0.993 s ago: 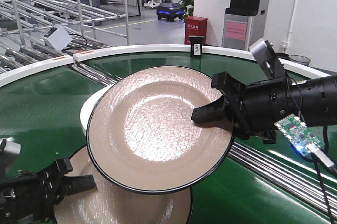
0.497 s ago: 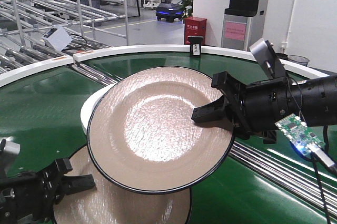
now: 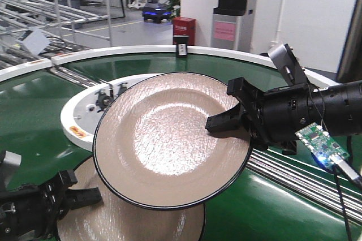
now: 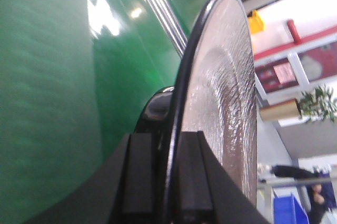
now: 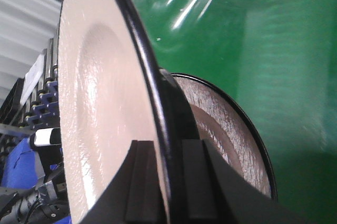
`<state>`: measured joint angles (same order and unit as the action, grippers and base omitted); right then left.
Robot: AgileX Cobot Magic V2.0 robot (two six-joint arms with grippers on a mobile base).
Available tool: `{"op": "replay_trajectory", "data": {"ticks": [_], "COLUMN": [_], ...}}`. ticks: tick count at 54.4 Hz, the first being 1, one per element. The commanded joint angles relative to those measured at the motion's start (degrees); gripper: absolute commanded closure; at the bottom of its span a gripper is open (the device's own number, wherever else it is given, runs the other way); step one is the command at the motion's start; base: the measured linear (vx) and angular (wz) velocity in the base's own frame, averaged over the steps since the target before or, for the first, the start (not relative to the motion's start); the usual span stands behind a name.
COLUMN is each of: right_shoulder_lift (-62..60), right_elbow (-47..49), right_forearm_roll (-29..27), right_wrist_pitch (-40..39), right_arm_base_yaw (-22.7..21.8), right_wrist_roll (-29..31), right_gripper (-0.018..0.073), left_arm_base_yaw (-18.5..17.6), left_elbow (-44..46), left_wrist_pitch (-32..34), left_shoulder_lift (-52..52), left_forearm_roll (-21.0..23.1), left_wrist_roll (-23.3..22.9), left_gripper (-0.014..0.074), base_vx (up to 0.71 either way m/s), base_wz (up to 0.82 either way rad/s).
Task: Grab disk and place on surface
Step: 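Hold both plates upright while the base turns away from the conveyor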
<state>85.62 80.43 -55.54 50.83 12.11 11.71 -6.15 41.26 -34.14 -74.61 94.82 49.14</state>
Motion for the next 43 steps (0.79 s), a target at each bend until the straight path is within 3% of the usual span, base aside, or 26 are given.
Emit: {"op": "replay_trajectory", "data": {"ticks": [1, 43], "right_shoulder_lift": [-2.6, -2.6], "right_elbow": [2.3, 2.3], "right_forearm_roll": [-6.0, -6.0], "right_wrist_pitch": [-3.2, -3.2], "right_arm_base_yaw": [-0.1, -0.1], "right_wrist_roll": [0.1, 0.1], "right_gripper": [0.0568, 0.0568], "left_arm_base_yaw": [-0.3, -0.3], "left_elbow": [2.1, 2.1], "left_wrist_pitch": [-3.1, -3.1], "left_shoulder_lift": [1.9, 1.9], "left_forearm_roll": [6.3, 6.3], "left_wrist_roll": [-1.0, -1.0], "left_gripper": [0.0598, 0.0596], "base_vx": [-0.18, -0.16], "base_wz": [-0.30, -0.30]}}
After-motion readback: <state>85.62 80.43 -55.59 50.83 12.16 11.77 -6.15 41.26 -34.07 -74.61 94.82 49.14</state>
